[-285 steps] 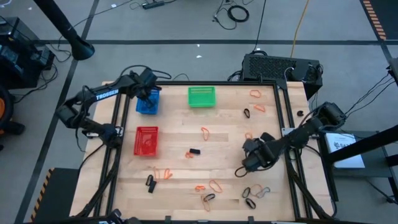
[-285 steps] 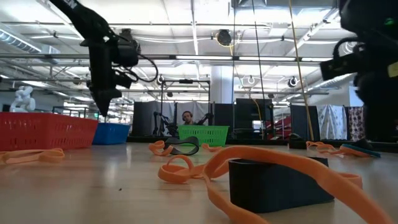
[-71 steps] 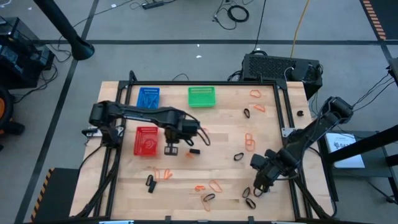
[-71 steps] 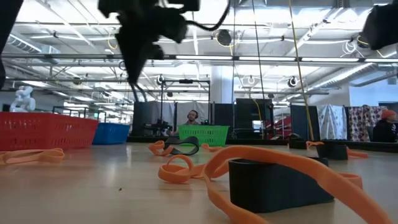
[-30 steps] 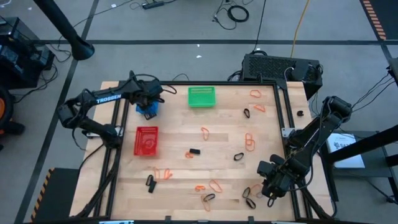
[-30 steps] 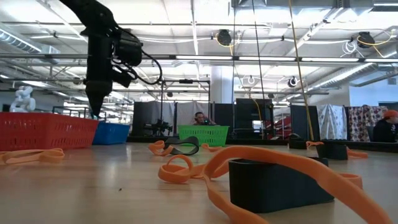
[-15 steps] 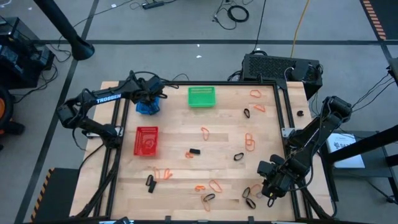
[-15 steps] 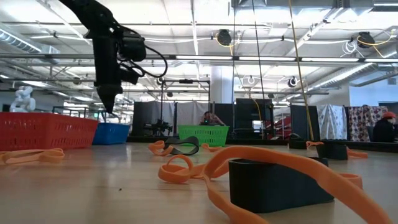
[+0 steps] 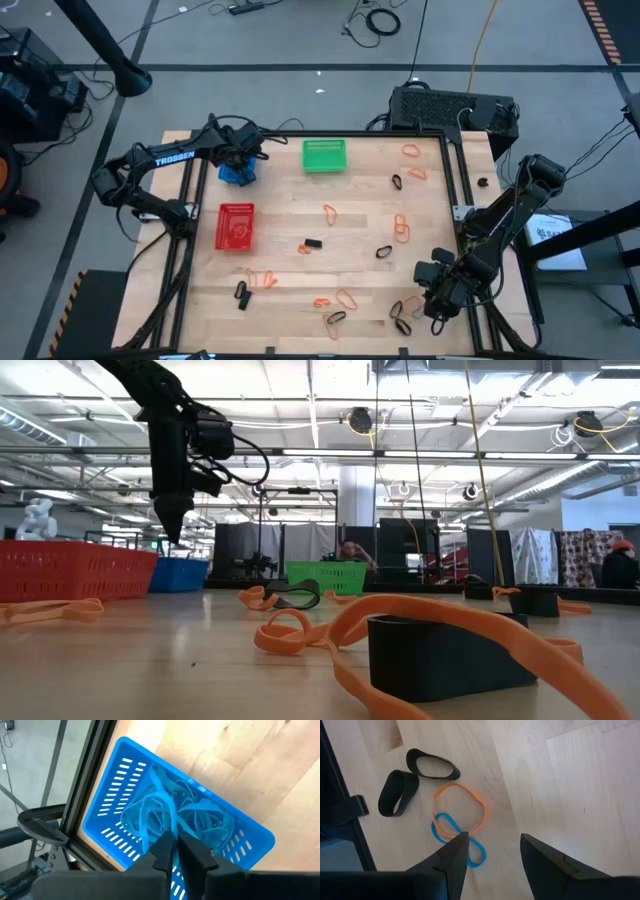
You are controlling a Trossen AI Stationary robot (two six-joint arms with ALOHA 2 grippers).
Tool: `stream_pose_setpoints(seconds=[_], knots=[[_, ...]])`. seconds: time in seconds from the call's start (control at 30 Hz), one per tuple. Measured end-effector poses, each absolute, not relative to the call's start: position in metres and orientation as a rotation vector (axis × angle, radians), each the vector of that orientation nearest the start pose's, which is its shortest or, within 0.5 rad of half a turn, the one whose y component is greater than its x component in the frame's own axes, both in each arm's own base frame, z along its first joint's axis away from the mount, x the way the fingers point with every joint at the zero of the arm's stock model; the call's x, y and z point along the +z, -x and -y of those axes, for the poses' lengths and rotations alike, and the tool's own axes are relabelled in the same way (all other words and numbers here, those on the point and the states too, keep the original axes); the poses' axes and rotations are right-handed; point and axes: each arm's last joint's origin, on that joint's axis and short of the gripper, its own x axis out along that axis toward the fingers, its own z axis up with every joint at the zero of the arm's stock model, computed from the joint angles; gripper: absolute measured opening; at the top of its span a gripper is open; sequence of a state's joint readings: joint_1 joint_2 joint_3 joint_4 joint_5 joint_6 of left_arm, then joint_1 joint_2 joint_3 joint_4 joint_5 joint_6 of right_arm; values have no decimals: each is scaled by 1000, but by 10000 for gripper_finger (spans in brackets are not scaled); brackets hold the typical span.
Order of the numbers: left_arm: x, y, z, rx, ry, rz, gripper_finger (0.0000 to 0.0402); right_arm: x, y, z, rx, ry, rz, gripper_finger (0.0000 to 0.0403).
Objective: Sort rubber bands into baskets
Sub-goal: Put the blue rubber band into the blue bin
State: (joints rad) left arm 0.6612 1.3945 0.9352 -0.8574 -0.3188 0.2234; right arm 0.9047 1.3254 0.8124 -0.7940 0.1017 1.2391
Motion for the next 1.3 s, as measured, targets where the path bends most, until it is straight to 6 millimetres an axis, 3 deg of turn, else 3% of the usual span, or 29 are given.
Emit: stream_pose_setpoints(seconds=[0.23,0.37,0.73,0.93,1.1,1.3], knots=[[217,-187,-157,685,56,-1423,123,199,-141,-175,-121,-413,-1334,171],[217,-188,-158,691,51,-1414,147,199,-141,-175,-115,-419,-1329,171],[215,-179,-151,698,126,-1506,151,202,-146,-187,-18,-538,-1324,171],[218,-180,-148,721,148,-1475,150,186,-142,-200,-22,-476,-1379,171],[230,-186,-140,719,125,-1344,150,172,-140,-208,-30,-422,-1421,171],[249,-203,-121,579,144,-1098,150,162,-139,-212,-40,-406,-1485,171]])
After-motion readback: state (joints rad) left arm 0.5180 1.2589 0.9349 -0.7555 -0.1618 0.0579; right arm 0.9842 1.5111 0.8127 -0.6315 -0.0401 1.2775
